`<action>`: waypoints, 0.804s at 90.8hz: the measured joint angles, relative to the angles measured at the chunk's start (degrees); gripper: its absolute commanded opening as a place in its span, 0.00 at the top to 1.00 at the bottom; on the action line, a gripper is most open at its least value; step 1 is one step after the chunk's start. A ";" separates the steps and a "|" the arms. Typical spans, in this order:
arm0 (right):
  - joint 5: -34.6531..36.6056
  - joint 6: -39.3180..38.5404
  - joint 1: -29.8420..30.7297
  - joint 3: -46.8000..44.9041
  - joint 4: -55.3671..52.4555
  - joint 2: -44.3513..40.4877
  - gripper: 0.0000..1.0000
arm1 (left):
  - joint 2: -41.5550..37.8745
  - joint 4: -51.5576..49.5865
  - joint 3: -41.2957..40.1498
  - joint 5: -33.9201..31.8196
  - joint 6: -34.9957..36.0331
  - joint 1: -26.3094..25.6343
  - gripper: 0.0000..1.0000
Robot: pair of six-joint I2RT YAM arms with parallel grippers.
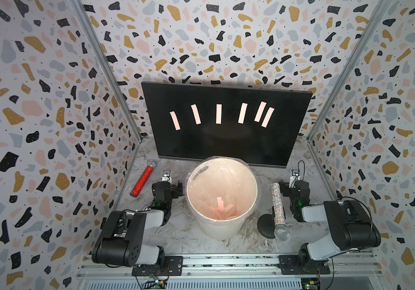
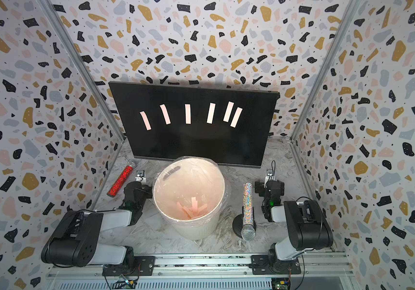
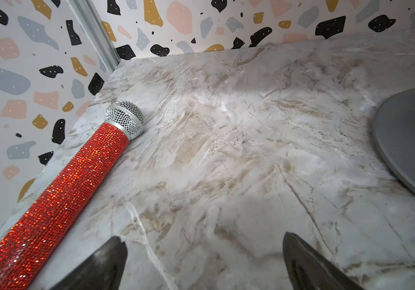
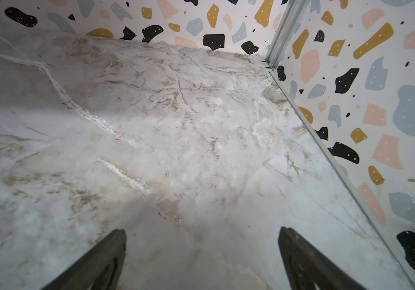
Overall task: Remove the sticky note from the monitor
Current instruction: Tear off the sticky note from the monitor.
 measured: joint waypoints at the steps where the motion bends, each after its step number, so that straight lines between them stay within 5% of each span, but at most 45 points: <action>1: 0.00 0.00 0.00 0.00 0.00 0.00 0.00 | 0.00 0.00 0.00 0.00 0.00 0.00 0.00; 49: -1.31 0.02 -0.87 0.00 -0.17 -0.02 0.00 | -0.28 -0.37 0.11 4.94 -0.04 2.45 0.01; 73: -0.44 2.51 -0.07 3.48 -15.72 -18.23 0.00 | -13.03 -24.46 15.28 2.43 -4.59 1.64 0.01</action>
